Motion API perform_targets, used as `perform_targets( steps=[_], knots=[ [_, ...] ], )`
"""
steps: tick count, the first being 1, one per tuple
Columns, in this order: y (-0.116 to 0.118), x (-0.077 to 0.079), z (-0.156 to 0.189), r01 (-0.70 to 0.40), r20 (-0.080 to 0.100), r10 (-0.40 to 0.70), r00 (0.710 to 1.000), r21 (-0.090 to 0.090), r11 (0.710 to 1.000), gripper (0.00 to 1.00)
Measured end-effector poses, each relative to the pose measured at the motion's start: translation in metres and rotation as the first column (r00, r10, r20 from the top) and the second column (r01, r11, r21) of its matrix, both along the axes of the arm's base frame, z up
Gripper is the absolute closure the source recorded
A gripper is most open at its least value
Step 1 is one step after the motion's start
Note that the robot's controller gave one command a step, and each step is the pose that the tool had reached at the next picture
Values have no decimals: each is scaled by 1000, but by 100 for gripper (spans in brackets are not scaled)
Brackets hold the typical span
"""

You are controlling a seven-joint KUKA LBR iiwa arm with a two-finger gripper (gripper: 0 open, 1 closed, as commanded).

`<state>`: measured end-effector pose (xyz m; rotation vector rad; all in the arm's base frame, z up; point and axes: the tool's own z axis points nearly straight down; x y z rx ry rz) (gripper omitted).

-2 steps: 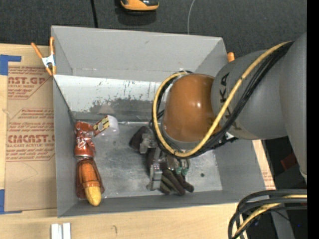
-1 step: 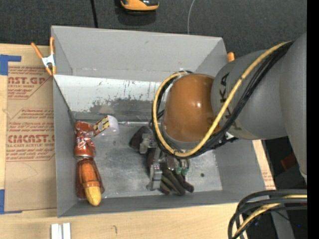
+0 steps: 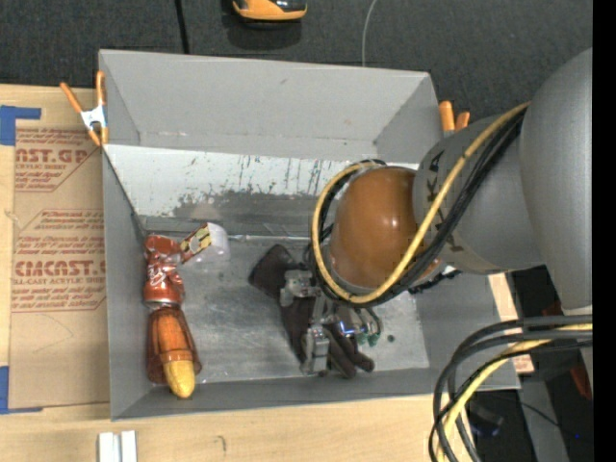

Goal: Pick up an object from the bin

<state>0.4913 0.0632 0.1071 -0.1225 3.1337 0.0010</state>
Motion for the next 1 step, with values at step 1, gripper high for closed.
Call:
perform_targets(
  steps=[1],
  knots=[
    [-31,14,-18,1,-12,-1,1000,-1,1000,0]
  ],
)
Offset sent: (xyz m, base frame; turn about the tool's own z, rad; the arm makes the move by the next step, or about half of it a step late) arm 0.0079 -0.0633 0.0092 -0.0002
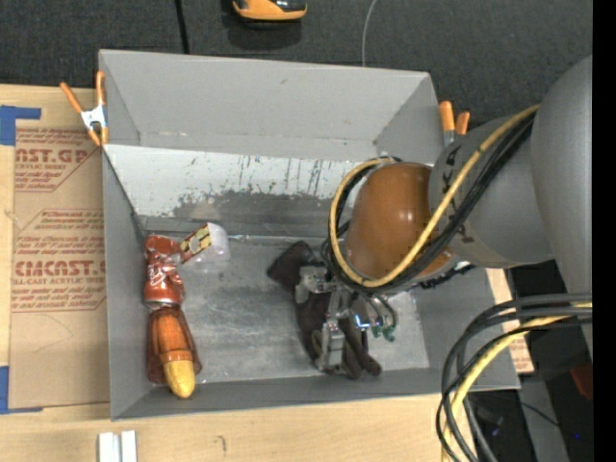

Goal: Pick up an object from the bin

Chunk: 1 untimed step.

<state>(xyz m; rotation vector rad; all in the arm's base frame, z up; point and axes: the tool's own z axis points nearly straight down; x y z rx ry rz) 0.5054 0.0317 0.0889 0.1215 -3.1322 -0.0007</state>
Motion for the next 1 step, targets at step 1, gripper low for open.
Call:
perform_targets(
  steps=[1],
  knots=[
    [-27,-4,23,0,6,0,1000,-1,1000,0]
  ],
)
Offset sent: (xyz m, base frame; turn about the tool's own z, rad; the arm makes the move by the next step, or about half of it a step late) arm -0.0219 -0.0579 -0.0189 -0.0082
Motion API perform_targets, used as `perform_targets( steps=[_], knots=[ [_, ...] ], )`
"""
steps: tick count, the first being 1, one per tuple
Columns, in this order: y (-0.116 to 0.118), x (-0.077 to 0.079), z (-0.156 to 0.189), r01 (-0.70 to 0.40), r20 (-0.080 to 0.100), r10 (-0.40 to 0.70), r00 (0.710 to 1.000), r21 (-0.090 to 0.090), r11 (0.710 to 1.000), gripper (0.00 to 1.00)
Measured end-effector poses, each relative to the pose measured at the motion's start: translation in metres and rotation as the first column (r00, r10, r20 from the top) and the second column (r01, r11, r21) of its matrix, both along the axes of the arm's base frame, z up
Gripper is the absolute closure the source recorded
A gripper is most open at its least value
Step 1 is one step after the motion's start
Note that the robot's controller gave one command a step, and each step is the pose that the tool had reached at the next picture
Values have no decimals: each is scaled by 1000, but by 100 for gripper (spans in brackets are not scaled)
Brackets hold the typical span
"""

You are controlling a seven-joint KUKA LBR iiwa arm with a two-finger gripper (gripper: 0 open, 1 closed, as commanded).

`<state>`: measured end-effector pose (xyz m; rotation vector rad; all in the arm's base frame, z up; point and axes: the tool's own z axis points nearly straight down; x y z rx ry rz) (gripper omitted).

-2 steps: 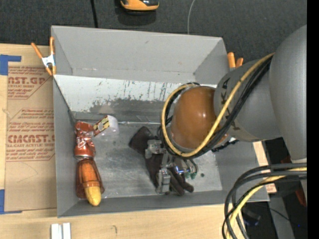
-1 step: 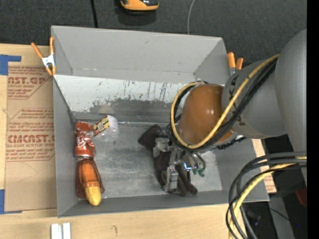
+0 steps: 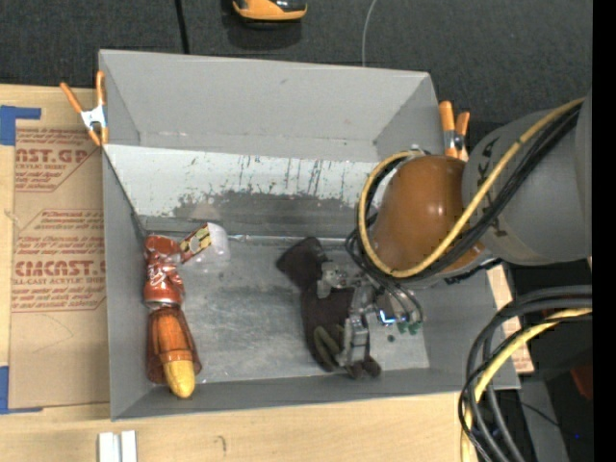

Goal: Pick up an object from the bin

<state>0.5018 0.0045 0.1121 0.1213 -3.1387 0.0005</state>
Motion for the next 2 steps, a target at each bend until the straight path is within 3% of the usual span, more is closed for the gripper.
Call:
perform_targets(
  steps=[1,2],
  knots=[
    [-30,-16,-41,-7,10,7,1000,1,1000,100],
    [-30,-16,-41,-7,10,7,1000,2,1000,100]
  ],
)
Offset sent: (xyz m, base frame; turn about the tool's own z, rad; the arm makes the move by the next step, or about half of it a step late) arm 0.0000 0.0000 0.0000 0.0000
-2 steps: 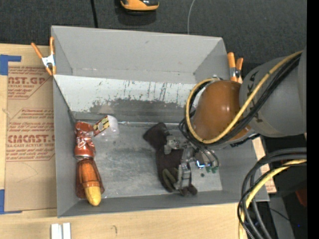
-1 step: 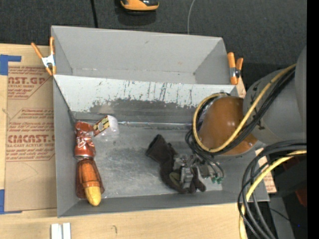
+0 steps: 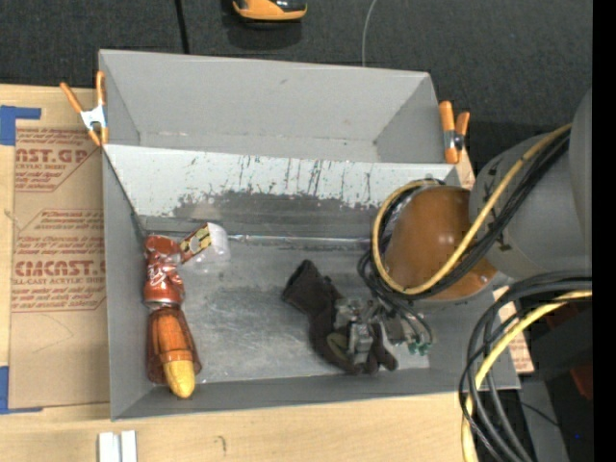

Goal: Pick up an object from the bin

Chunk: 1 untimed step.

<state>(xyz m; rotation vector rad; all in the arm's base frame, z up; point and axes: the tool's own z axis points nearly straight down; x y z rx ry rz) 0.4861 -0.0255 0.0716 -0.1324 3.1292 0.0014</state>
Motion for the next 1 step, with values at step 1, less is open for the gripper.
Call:
perform_targets(
  steps=[1],
  knots=[
    [15,13,179,-25,0,25,1000,-2,1000,100]
  ],
)
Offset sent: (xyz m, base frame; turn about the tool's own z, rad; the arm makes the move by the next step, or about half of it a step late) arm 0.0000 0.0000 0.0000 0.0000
